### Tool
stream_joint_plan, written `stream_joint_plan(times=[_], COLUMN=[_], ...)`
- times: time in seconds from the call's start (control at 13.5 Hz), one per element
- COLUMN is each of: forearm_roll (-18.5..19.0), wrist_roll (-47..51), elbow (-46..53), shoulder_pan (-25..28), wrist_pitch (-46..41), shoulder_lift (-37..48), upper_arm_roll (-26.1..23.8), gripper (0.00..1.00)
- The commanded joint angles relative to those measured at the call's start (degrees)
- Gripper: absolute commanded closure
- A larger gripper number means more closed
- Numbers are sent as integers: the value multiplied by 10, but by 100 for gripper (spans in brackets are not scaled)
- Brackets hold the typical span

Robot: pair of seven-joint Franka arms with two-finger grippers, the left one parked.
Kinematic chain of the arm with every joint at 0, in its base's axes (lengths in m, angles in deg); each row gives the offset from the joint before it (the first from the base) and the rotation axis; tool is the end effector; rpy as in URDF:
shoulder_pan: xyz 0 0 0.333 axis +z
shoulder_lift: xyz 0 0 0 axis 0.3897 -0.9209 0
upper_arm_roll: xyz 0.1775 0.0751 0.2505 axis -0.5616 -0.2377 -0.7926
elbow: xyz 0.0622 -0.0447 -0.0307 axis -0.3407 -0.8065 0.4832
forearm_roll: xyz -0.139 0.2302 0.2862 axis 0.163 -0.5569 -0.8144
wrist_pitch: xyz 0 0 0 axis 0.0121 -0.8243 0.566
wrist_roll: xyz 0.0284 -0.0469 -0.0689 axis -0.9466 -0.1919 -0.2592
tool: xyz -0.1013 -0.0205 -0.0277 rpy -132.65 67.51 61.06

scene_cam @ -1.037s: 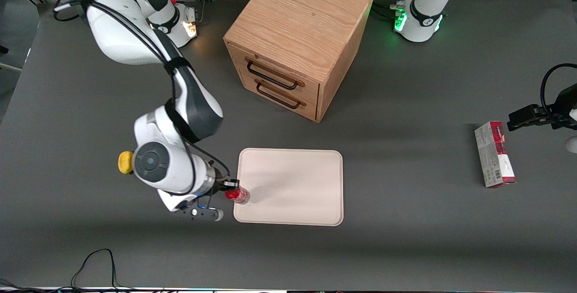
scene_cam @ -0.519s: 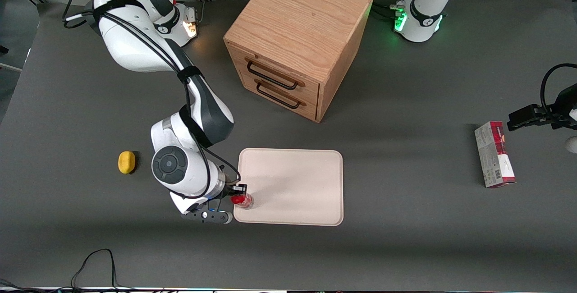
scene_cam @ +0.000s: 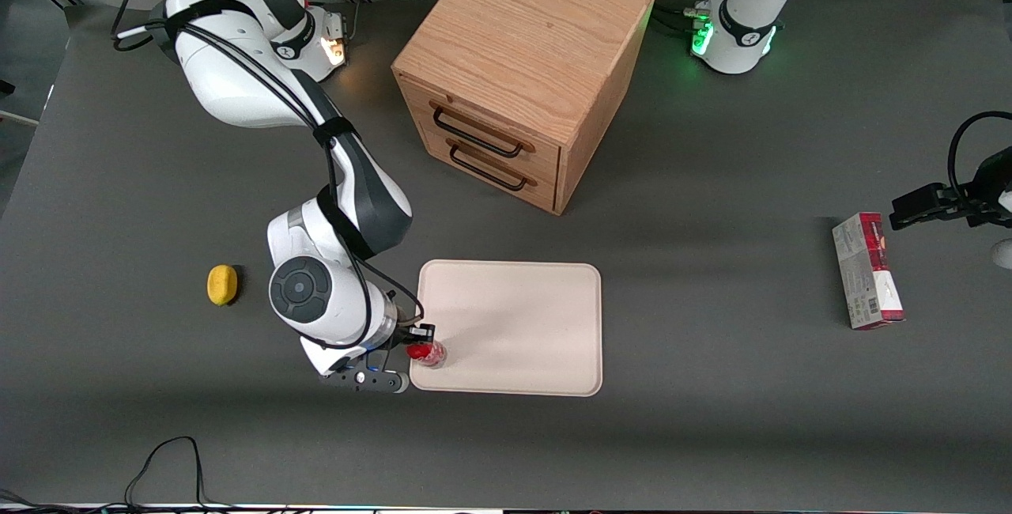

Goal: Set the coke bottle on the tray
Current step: 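Lower the bottle onto the tray edge and open the right gripper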

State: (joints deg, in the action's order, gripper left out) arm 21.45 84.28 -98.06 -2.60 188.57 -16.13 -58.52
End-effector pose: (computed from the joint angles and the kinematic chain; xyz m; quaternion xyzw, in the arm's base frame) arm 0.7214 0.3198 0.3329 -0.9968 0.0652 -0.0057 0.0463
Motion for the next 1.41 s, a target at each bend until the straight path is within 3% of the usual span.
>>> stream_joint_plan(times=[0.0,0.74,0.96,1.11,1.33], forearm_roll=[24,35,28,17,-18], wrist_roll=[18,18,6,-36,-132], elbow=[27,26,25,-25,-243], shoulder_pan=[7,7,-3,-27,-77], wrist_pitch=[6,0,-45,-82,-71], shoulder_lift=[-13,-11,13,66,240], upper_arm_roll=[2,1,2,-1,2], gripper=[1,0,0,0,0])
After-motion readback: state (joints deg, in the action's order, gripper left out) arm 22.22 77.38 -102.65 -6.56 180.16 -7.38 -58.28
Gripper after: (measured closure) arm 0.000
